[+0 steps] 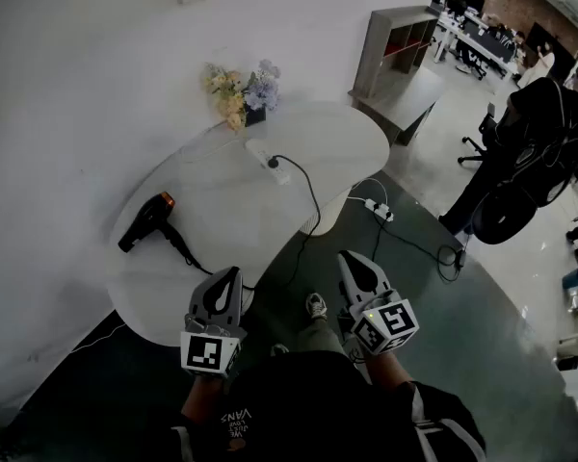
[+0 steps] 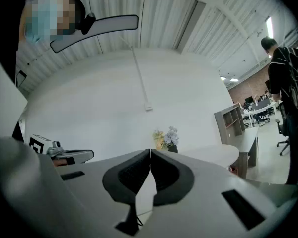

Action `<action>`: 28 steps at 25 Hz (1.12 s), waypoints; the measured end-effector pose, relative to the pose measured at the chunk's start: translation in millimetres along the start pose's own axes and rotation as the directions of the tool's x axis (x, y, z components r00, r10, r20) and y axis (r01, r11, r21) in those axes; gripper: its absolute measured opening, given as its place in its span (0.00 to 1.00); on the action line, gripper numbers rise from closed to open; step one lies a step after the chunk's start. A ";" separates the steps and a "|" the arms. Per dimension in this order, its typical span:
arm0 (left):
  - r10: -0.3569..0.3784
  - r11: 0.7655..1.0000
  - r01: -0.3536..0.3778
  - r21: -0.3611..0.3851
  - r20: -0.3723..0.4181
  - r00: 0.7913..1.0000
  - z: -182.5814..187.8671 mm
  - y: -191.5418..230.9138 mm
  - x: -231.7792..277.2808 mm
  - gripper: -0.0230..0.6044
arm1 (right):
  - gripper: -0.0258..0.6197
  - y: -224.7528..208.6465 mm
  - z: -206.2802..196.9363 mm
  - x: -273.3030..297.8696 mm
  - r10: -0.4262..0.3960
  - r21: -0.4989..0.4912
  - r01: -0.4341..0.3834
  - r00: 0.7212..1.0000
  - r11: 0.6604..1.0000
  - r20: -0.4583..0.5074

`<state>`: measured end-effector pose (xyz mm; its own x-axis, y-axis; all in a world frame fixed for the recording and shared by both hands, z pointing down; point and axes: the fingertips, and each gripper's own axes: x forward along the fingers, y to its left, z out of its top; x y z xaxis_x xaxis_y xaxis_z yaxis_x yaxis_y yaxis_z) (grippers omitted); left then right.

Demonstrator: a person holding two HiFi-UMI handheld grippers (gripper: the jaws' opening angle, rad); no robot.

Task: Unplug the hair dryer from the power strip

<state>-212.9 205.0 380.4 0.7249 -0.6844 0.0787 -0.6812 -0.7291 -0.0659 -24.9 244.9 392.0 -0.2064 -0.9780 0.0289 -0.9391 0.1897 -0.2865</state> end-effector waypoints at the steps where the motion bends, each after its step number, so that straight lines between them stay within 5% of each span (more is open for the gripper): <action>1: -0.006 1.000 0.006 0.002 0.003 1.000 -1.0 0.2 0.2 0.07 | 0.11 0.8 -1.5 1.2 0.002 0.002 -0.002 1.000 1.000 -0.001; 19: -0.011 1.000 0.011 -0.003 0.006 1.000 -9.0 4.5 49.3 0.07 | 0.12 -31.5 -3.5 42.7 0.016 0.014 -0.016 1.000 1.000 0.014; 28: 0.018 0.999 -0.019 -0.027 -0.015 1.000 -9.3 3.9 110.4 0.11 | 0.26 -82.4 -3.9 83.6 0.050 0.009 -0.049 0.997 0.999 -0.058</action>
<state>-136.5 126.6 398.1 0.7106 -0.6975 0.0926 -0.6972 -0.7157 -0.0410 34.1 147.8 421.8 -0.2683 -0.9608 0.0701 -0.9252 0.2367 -0.2965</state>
